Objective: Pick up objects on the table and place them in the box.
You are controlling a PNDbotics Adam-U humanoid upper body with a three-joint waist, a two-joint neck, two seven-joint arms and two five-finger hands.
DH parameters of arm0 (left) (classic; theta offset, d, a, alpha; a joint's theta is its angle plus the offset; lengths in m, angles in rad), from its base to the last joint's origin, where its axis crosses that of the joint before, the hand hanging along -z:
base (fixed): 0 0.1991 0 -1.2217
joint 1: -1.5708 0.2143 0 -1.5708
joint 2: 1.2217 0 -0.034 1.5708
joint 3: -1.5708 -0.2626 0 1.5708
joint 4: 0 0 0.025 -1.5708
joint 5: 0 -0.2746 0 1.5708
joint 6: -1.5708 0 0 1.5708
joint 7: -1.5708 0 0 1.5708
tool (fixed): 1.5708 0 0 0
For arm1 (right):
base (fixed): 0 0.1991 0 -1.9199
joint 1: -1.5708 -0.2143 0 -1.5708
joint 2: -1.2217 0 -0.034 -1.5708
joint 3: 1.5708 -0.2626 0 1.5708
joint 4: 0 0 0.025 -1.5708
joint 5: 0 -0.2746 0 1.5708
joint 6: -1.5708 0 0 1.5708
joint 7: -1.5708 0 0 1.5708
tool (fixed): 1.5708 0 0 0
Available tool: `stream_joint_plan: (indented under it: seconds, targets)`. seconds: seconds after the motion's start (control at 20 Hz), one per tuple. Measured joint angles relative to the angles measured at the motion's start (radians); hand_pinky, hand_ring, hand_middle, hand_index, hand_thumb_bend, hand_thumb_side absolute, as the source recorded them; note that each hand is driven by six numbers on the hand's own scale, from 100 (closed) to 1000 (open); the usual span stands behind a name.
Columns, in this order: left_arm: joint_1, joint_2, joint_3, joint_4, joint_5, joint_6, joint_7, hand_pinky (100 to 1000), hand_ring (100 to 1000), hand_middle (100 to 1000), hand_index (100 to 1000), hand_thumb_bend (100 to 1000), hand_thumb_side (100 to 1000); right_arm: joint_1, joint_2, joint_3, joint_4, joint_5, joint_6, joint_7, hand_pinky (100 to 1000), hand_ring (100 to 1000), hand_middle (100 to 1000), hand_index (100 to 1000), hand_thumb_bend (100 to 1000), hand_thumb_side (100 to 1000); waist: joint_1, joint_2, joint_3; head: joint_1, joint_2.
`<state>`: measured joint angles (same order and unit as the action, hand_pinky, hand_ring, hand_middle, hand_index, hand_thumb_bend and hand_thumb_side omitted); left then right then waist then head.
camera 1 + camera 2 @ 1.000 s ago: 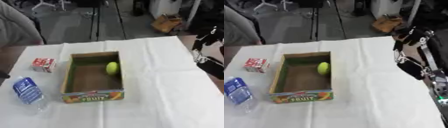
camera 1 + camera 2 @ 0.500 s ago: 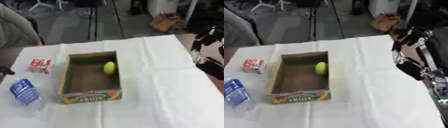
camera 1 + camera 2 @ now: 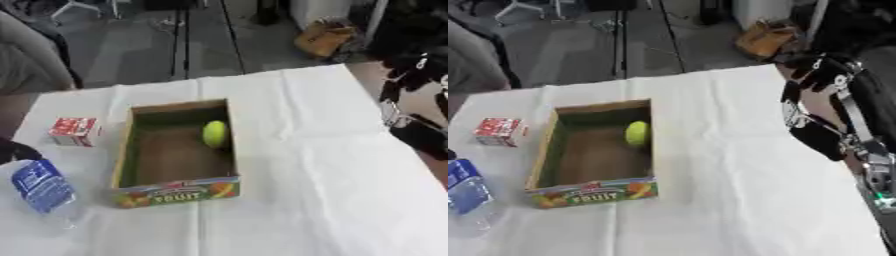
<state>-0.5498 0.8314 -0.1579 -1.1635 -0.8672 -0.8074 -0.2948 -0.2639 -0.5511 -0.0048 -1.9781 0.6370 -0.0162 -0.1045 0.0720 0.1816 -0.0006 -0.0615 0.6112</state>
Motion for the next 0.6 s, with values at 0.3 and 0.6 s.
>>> stream_joint_plan:
  seconds: [0.3, 0.6]
  targets:
    - [-0.015, -0.011, -0.01, 0.004, -0.001, -0.005, 0.005, 909, 901, 893, 991, 974, 366, -0.003, 0.0, 0.003, 0.0, -0.002, -0.004, 0.002, 526, 557, 588, 777, 100, 183, 0.002, 0.004, -0.009, 0.001, -0.005]
    - [-0.021, -0.022, -0.019, 0.007, -0.027, -0.016, 0.015, 910, 896, 885, 982, 971, 373, -0.008, 0.0, 0.006, 0.0, -0.003, -0.005, 0.003, 526, 556, 587, 777, 100, 189, 0.007, 0.01, -0.017, 0.004, -0.008]
